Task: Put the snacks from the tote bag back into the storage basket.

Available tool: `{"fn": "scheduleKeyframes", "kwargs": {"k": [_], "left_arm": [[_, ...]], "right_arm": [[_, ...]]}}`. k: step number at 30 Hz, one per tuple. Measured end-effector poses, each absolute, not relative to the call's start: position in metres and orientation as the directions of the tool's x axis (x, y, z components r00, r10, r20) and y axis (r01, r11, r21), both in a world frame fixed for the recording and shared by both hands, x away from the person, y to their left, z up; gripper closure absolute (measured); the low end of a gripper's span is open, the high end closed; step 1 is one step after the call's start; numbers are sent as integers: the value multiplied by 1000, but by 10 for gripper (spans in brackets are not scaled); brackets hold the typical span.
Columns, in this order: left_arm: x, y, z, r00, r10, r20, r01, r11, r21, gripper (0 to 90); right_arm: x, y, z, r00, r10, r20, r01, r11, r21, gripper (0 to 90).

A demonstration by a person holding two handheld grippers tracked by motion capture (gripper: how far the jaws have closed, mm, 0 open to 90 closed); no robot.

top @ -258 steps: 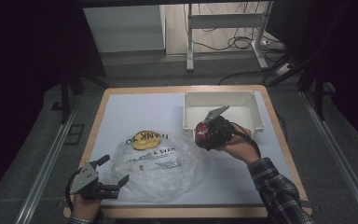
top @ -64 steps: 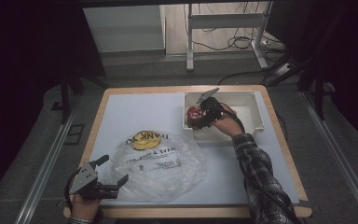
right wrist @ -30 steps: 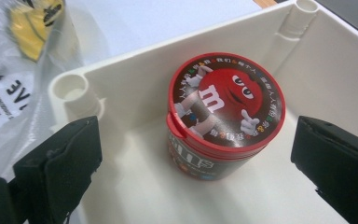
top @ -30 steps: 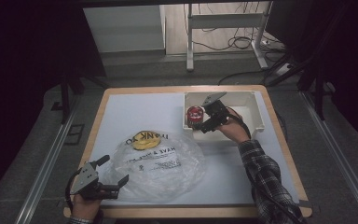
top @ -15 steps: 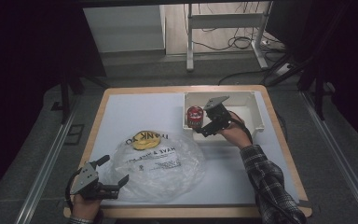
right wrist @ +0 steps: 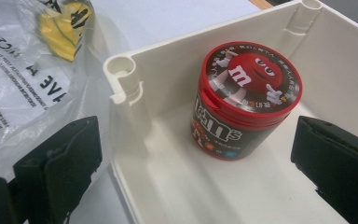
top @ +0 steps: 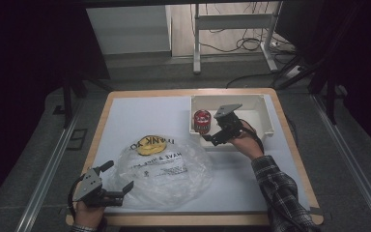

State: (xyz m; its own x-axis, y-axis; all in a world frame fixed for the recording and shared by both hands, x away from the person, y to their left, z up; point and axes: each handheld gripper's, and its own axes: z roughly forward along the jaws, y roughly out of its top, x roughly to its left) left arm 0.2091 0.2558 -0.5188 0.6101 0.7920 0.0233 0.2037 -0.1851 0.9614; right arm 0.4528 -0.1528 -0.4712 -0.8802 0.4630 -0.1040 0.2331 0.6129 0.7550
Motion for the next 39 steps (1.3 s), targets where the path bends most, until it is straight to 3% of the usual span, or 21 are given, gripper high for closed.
{"fn": "scheduleKeyframes", "kwargs": {"k": [39], "left_arm": [[209, 257, -518, 608, 794, 22, 201, -181, 963, 4]], "right_arm": [[422, -170, -473, -874, 482, -61, 259, 568, 781, 20]]}}
